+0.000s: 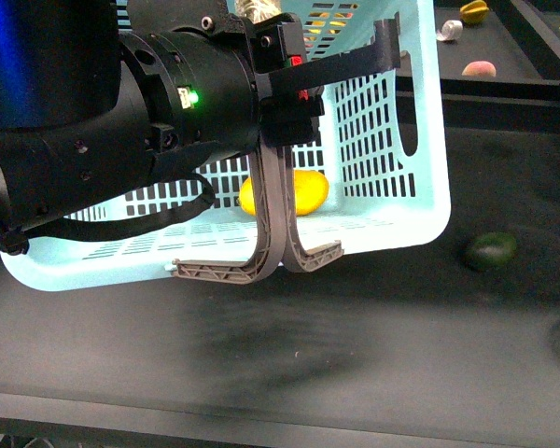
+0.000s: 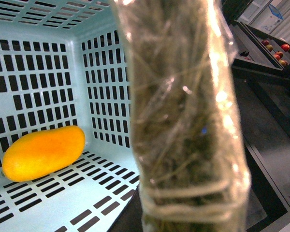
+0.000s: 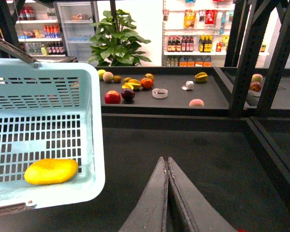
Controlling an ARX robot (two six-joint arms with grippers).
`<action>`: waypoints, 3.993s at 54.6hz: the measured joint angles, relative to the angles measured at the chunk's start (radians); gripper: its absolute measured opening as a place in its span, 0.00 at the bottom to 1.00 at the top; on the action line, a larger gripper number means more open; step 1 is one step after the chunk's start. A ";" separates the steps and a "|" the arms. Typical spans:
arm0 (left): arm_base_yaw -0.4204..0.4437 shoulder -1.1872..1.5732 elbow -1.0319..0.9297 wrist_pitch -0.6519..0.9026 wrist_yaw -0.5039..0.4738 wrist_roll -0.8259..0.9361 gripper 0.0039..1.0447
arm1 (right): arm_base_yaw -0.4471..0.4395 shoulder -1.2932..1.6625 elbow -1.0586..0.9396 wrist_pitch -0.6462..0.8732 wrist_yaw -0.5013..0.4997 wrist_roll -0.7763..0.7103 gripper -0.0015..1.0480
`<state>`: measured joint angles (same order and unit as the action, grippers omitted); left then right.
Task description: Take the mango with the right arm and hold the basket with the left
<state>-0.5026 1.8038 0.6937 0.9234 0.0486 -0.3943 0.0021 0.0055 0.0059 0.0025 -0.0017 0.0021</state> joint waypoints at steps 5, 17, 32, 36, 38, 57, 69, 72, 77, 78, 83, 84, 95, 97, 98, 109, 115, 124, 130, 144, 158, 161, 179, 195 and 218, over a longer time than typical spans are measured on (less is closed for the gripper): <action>0.000 0.000 0.000 0.000 0.001 -0.003 0.04 | 0.000 0.000 0.000 0.000 0.000 0.000 0.02; 0.000 0.000 0.000 0.000 0.000 0.001 0.04 | 0.000 0.000 0.000 0.000 0.000 0.000 0.02; 0.000 0.000 0.000 0.000 0.000 -0.002 0.04 | 0.000 0.000 0.000 0.000 0.000 -0.002 0.31; 0.000 0.000 0.000 0.000 0.000 -0.002 0.04 | 0.000 0.000 0.000 0.000 0.000 -0.002 0.46; 0.000 0.000 0.000 0.000 0.000 -0.002 0.04 | 0.000 0.000 0.000 0.000 0.000 -0.002 0.53; 0.000 0.000 0.000 0.000 0.000 -0.002 0.04 | 0.000 0.000 0.000 0.000 0.000 -0.002 0.92; 0.000 0.000 0.000 0.000 0.000 -0.002 0.04 | 0.000 0.000 0.000 0.000 0.000 -0.002 0.92; 0.000 0.000 0.000 0.000 0.000 -0.002 0.04 | 0.000 0.000 0.000 0.000 0.000 -0.002 0.92; 0.000 0.000 0.000 0.000 0.000 -0.002 0.04 | 0.000 0.000 0.000 0.000 0.000 -0.002 0.92; 0.000 0.000 0.000 0.000 0.000 -0.002 0.04 | 0.000 0.000 0.000 0.000 0.000 -0.002 0.92; 0.000 0.000 0.000 0.000 0.000 -0.002 0.04 | 0.000 0.000 0.000 0.000 0.000 -0.002 0.92; 0.000 0.000 0.000 0.000 0.000 -0.002 0.04 | 0.000 0.000 0.000 0.000 0.000 -0.002 0.92; 0.000 0.000 0.000 0.000 0.000 -0.002 0.04 | 0.000 0.000 0.000 0.000 0.000 -0.002 0.92; 0.000 0.000 0.000 0.000 0.000 -0.002 0.04 | 0.000 0.000 0.000 0.000 0.000 -0.002 0.92; 0.000 0.000 0.000 0.000 0.000 -0.002 0.04 | 0.000 0.000 0.000 0.000 0.000 -0.002 0.92; -0.011 0.002 0.002 -0.013 -0.070 0.067 0.04 | 0.000 0.000 0.000 0.000 0.000 -0.002 0.92; -0.011 0.021 0.048 -0.042 -0.082 0.112 0.04 | 0.000 0.000 0.000 0.000 0.000 -0.002 0.92; 0.026 0.092 0.163 -0.072 -0.084 0.044 0.04 | 0.000 0.000 0.000 0.000 0.000 -0.002 0.92; 0.068 0.161 0.264 -0.120 -0.108 -0.069 0.04 | 0.000 0.000 0.000 -0.001 0.000 -0.002 0.92; 0.166 0.304 0.480 -0.256 -0.224 -0.340 0.04 | 0.000 0.000 0.000 -0.001 0.000 -0.002 0.92; 0.284 0.401 0.608 -0.344 -0.373 -0.589 0.04 | 0.000 -0.001 0.000 -0.001 0.000 -0.002 0.92; 0.302 0.418 0.629 -0.367 -0.393 -0.647 0.04 | 0.000 -0.001 0.000 -0.001 0.000 -0.002 0.92; 0.393 0.515 0.726 -0.483 -0.396 -0.925 0.04 | 0.000 -0.001 0.000 -0.001 0.000 -0.002 0.92; 0.432 0.552 0.811 -0.587 -0.371 -1.074 0.09 | 0.000 -0.001 0.000 -0.001 0.000 -0.002 0.92; 0.450 0.525 0.766 -0.595 -0.368 -1.080 0.81 | 0.000 -0.001 0.000 -0.001 0.000 -0.002 0.92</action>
<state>-0.0528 2.3291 1.4601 0.3279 -0.3191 -1.4746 0.0021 0.0044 0.0059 0.0017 -0.0017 0.0006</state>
